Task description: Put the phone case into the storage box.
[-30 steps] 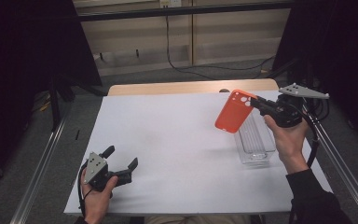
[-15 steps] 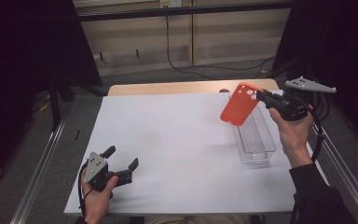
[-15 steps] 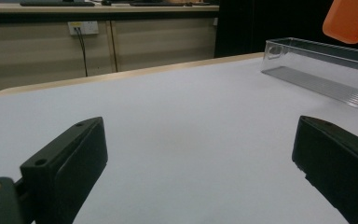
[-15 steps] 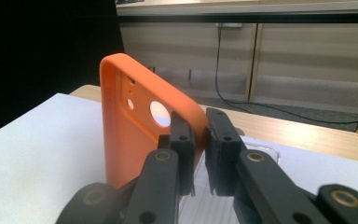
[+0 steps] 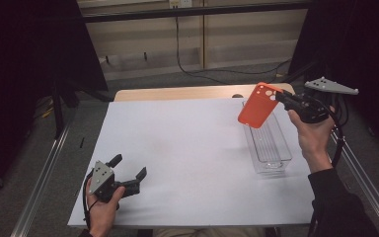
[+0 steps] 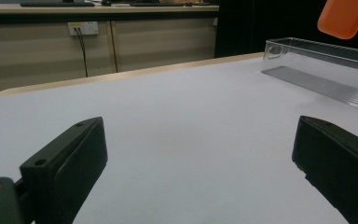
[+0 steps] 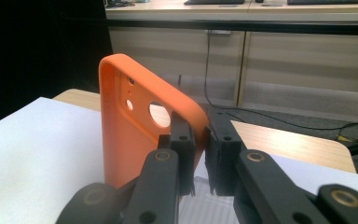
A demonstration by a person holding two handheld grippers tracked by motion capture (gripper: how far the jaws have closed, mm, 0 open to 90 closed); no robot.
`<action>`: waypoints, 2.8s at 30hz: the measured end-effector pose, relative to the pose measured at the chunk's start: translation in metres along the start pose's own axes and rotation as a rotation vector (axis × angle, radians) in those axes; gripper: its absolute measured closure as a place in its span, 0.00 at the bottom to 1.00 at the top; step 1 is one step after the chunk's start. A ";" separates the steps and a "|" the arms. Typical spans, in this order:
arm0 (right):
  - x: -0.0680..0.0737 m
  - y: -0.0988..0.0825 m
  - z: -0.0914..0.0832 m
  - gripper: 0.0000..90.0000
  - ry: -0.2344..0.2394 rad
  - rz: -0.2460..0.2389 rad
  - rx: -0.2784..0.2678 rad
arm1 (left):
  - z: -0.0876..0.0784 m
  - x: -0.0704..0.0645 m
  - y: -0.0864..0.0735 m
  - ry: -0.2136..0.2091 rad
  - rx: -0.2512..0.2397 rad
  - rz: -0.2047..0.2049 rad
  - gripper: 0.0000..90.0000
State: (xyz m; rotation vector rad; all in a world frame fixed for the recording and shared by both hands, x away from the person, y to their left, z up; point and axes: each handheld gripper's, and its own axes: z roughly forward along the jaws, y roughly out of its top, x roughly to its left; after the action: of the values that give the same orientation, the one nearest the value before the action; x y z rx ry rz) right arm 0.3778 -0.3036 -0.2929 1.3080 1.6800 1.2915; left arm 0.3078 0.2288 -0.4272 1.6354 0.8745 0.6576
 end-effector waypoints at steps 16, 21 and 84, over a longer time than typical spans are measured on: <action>-0.016 -0.003 0.012 0.92 -0.059 -0.020 0.007 | 0.000 0.000 0.000 -0.003 0.002 0.002 0.04; -0.021 -0.004 0.017 0.92 -0.079 -0.021 0.013 | 0.000 -0.001 0.000 -0.004 0.002 -0.001 0.03; -0.051 -0.020 0.103 0.92 -0.234 -0.081 0.141 | 0.000 0.000 -0.001 0.001 0.014 -0.006 0.03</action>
State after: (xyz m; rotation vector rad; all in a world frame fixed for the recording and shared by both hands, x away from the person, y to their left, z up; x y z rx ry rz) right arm 0.4794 -0.3201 -0.3483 1.3980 1.6623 0.9480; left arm 0.3078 0.2285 -0.4280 1.6447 0.8862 0.6495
